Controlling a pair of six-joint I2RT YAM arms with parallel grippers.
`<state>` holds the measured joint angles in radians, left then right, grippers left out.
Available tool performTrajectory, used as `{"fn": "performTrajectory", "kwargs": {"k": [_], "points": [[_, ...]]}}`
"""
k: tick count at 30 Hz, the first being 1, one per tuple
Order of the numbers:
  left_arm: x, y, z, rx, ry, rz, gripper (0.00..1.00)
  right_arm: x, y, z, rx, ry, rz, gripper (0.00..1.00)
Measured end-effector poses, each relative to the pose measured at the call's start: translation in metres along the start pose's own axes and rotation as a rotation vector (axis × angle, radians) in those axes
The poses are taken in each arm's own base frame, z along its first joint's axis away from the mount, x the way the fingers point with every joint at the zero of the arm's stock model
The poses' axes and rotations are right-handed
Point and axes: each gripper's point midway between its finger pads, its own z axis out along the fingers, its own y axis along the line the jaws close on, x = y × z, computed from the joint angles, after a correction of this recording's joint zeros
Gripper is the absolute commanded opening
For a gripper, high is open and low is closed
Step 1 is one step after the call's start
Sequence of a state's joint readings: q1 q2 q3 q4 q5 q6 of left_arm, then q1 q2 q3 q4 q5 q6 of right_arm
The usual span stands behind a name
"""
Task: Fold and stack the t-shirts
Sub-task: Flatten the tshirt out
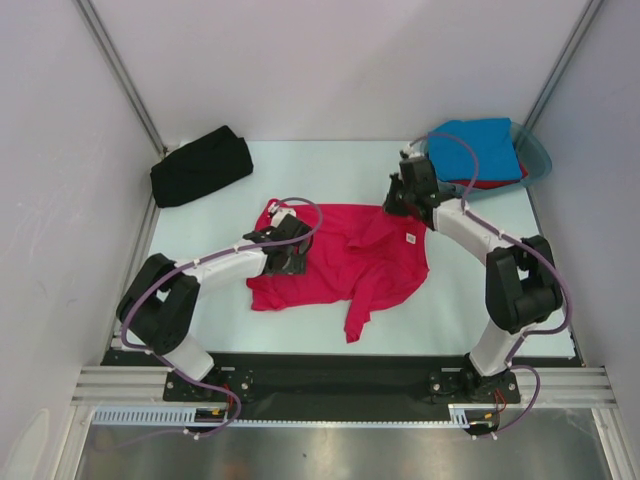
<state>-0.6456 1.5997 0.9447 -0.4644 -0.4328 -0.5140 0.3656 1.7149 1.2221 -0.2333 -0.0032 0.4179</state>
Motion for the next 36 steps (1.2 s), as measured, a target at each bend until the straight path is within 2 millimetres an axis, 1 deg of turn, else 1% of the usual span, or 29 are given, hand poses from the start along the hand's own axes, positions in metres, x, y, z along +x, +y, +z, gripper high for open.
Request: {"fn": "performTrajectory", "kwargs": {"k": [2,5,7,8,10,11,13,15,18,20,22,24,27,28,30,31,32,33,34,36], "points": [[0.001,0.000,0.001,-0.002,0.002,0.002,0.94,-0.039,0.016,0.000,-0.024,-0.082,-0.017,0.00],[0.000,0.000,0.001,-0.002,0.001,0.005,0.95,-0.085,0.028,0.005,-0.032,-0.174,-0.035,0.00],[-0.002,-0.001,0.000,0.001,-0.003,0.009,0.95,-0.112,0.032,0.019,-0.024,-0.214,-0.045,0.00],[-0.004,-0.001,0.000,0.003,-0.007,0.014,0.95,-0.125,0.033,0.029,-0.019,-0.229,-0.048,0.00],[-0.010,-0.003,-0.002,0.009,-0.018,0.010,0.95,-0.144,0.030,0.056,-0.003,-0.248,-0.053,0.00],[-0.013,-0.005,-0.003,0.012,-0.024,0.007,0.95,-0.151,0.028,0.068,0.004,-0.255,-0.053,0.00],[-0.018,-0.007,-0.004,0.019,-0.036,0.004,0.95,-0.157,0.019,0.103,0.028,-0.248,-0.055,0.00],[-0.020,-0.008,-0.005,0.022,-0.041,0.001,0.95,-0.158,0.008,0.138,0.054,-0.231,-0.054,0.00],[-0.020,-0.008,-0.005,0.023,-0.040,0.001,0.95,-0.158,-0.008,0.179,0.080,-0.227,-0.047,0.00],[-0.020,-0.008,-0.005,0.024,-0.041,0.001,0.95,-0.149,-0.022,0.196,0.110,-0.213,-0.043,0.00],[-0.021,-0.009,-0.005,0.029,-0.044,-0.001,0.95,-0.142,-0.037,0.201,0.146,-0.200,-0.042,0.01],[-0.023,-0.012,-0.005,0.045,-0.051,-0.004,0.96,-0.143,-0.048,0.204,0.177,-0.216,-0.047,0.02],[-0.028,-0.019,-0.005,0.073,-0.070,-0.012,0.95,-0.146,-0.066,0.208,0.234,-0.251,-0.067,0.21],[-0.030,-0.021,-0.005,0.085,-0.078,-0.012,0.96,-0.146,-0.073,0.208,0.256,-0.261,-0.078,0.38],[-0.036,-0.026,-0.005,0.108,-0.098,-0.013,0.96,-0.142,-0.085,0.208,0.300,-0.268,-0.108,0.60],[-0.040,-0.029,-0.005,0.120,-0.113,-0.012,0.96,-0.139,-0.091,0.207,0.323,-0.269,-0.123,0.69],[-0.042,-0.030,-0.005,0.125,-0.120,-0.012,0.97,-0.136,-0.097,0.206,0.346,-0.269,-0.139,0.75],[-0.045,-0.031,-0.005,0.131,-0.131,-0.011,0.97,-0.134,-0.102,0.203,0.366,-0.273,-0.155,0.99],[-0.050,-0.034,-0.006,0.139,-0.149,-0.011,0.99,-0.130,-0.107,0.197,0.387,-0.270,-0.164,1.00],[-0.059,-0.037,-0.007,0.153,-0.180,-0.010,1.00,-0.129,-0.105,0.183,0.413,-0.281,-0.207,1.00]]}}
